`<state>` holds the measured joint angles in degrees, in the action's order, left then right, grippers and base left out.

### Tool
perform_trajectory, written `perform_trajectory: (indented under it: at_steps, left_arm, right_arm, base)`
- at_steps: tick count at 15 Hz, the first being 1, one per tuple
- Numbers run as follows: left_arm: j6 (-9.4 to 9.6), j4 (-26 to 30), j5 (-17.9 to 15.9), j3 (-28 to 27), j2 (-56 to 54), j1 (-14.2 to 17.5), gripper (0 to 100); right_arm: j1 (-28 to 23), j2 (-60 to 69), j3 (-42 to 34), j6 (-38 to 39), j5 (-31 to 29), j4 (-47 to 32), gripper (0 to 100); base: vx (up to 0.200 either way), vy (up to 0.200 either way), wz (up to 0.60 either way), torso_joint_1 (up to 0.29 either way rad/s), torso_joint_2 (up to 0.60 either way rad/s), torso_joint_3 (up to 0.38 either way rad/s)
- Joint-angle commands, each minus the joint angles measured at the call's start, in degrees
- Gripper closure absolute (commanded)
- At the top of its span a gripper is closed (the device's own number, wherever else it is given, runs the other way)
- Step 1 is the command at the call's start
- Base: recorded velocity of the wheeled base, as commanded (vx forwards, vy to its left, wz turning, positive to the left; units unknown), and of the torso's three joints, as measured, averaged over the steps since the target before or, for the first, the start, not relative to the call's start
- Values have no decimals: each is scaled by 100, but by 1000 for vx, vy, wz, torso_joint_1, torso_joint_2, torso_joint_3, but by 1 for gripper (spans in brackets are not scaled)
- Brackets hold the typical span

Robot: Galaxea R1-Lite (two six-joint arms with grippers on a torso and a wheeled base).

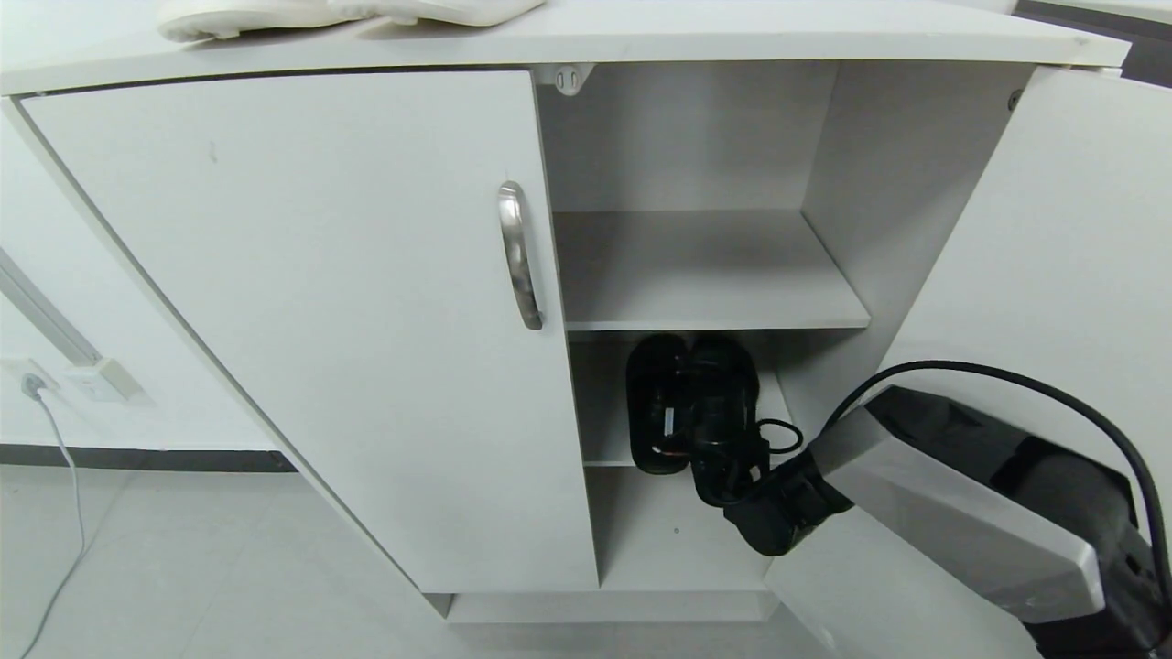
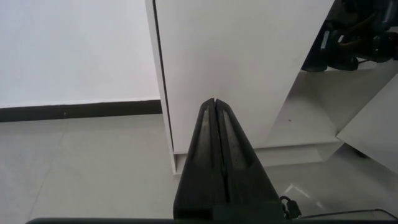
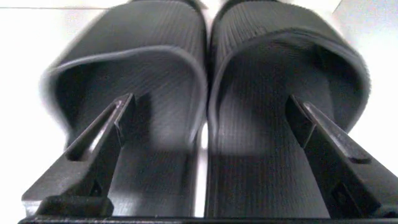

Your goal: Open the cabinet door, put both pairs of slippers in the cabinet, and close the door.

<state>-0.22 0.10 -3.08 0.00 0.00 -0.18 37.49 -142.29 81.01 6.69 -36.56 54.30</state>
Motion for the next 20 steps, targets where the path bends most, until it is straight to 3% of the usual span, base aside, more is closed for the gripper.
perform_trajectory:
  at_steps: [1,3,5,9,18,20]
  left_arm:
    - [-4,-1,1,0,9,1,100]
    - [-4,-1,1,0,9,1,100]
    - [4,-1,1,0,9,1,100]
    - [-4,-1,1,0,9,1,100]
    - [-13,-1,1,0,9,1,100]
    - [-4,-1,1,0,9,1,100]
  right_arm:
    - [259,817,-1105,-28,-27,547,0]
    - [532,1291,-2273,-28,-27,1101,0]
    - [620,1467,-2704,-1,-18,1206,0]
    - [646,1546,-2985,-28,-27,1355,0]
    - [848,1819,-3407,-28,-27,1364,0]
    - [848,2003,-3522,-28,26,1347,0]
  base:
    - [0,0,0,0,0,0]
    - [0,0,0,0,0,0]
    - [0,0,0,0,0,0]
    - [0,0,0,0,0,0]
    - [-200,0,0,1,2,3]
    - [0,0,0,0,0,0]
